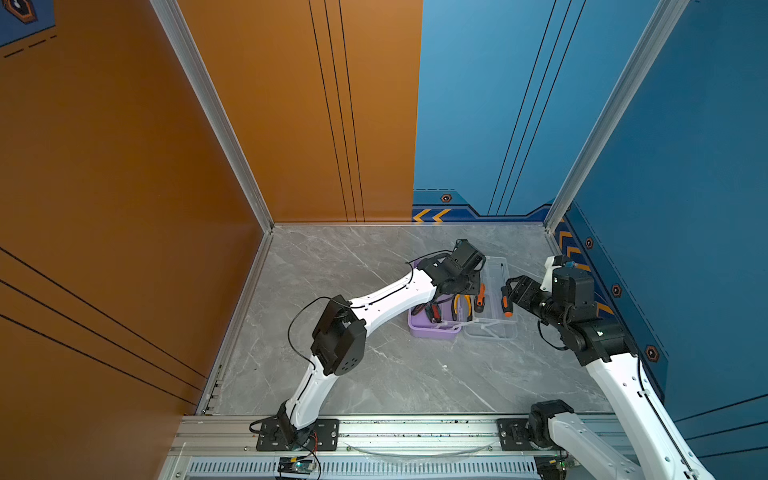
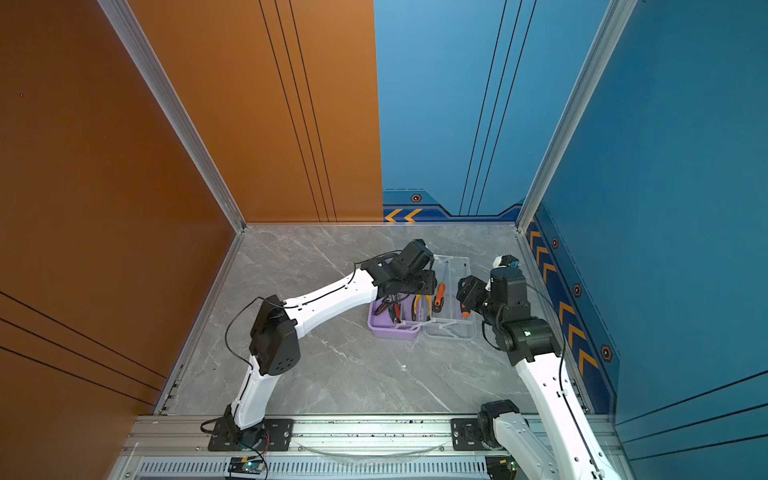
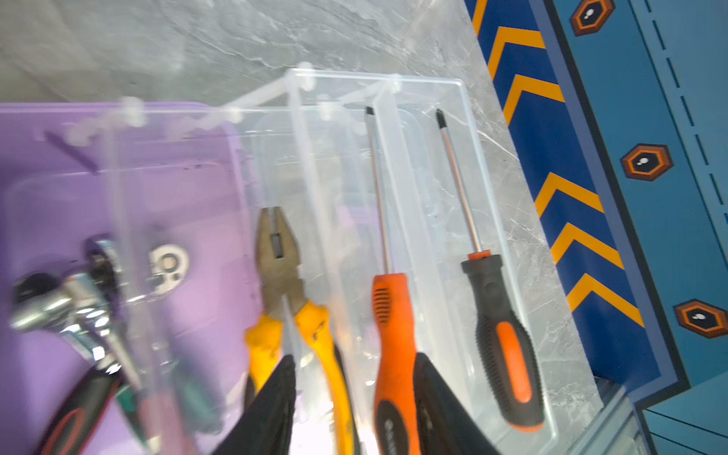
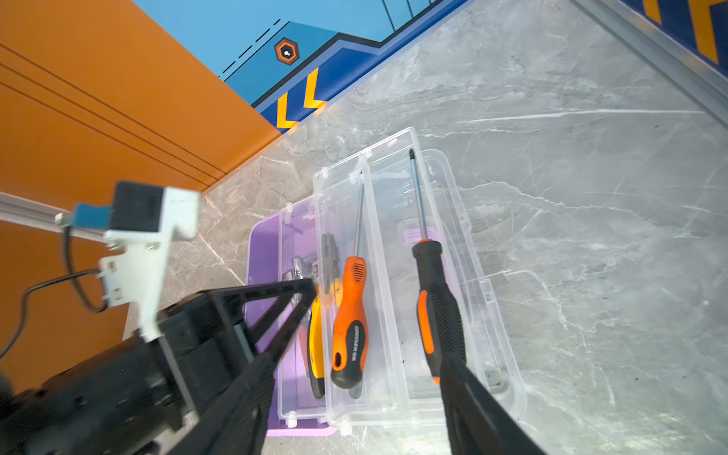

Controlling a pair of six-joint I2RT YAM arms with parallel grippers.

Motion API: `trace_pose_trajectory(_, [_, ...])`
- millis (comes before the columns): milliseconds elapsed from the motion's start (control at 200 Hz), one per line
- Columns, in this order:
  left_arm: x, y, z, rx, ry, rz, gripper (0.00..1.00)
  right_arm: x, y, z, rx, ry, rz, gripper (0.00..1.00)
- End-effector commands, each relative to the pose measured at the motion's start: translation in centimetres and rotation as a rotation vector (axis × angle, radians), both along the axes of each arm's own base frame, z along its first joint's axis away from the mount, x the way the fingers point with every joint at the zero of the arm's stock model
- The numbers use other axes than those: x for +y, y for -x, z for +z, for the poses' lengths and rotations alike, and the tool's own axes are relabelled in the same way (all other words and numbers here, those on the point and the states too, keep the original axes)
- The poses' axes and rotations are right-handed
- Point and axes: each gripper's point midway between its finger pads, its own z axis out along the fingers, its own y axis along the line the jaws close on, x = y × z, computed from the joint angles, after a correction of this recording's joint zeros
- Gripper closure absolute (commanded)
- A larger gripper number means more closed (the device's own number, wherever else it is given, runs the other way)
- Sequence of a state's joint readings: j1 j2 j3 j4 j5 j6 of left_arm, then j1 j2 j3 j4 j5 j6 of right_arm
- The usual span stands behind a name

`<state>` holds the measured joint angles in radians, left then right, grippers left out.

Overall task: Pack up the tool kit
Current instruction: 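Open and withdraw the left gripper while the right gripper nears the lid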

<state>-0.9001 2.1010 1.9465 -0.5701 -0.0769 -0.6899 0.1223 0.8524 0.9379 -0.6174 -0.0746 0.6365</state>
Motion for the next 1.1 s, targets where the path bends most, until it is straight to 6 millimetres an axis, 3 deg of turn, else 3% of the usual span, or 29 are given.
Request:
trace_pose_trajectory(0, [6.3, -1.5, 2.4, -0.065, -0.084, 0.074, 0.49, -0.8, 1.0, -1.3, 0.043, -0.027, -0.025, 0.32])
trace_pose_trajectory(185, [14.8, -2.8, 0.1, -0.02, -0.143, 0.172, 0.49, -1.8, 3.9, -3.9, 0.121, -0.026, -0.059, 0.39])
trace_pose_trajectory(325, [17.9, -3.8, -2.0, 0.021, -0.15, 0.18, 0.48, -1.7, 6.0, -6.7, 0.189, -0.057, -0.07, 0.4])
trace_pose_trajectory(476, [17.6, -5.3, -3.7, 0.039, -0.088, 0.15, 0.46, -1.1, 8.1, -9.4, 0.233, -0.125, -0.077, 0.36])
trace_pose_trajectory(691, [15.4, -7.1, -5.8, 0.055, -0.031, 0.11, 0.46, -0.6, 9.8, -12.5, 0.281, -0.188, -0.097, 0.33])
trace_pose_trajectory(941, [13.8, -8.9, -8.5, 0.089, -0.04, 0.126, 0.5, -1.2, 9.2, -13.5, 0.284, -0.171, -0.126, 0.37])
trace_pose_trajectory(1096, [14.0, -9.5, -9.9, 0.123, -0.038, 0.163, 0.66, -1.1, 7.6, -14.0, 0.271, -0.182, -0.13, 0.39])
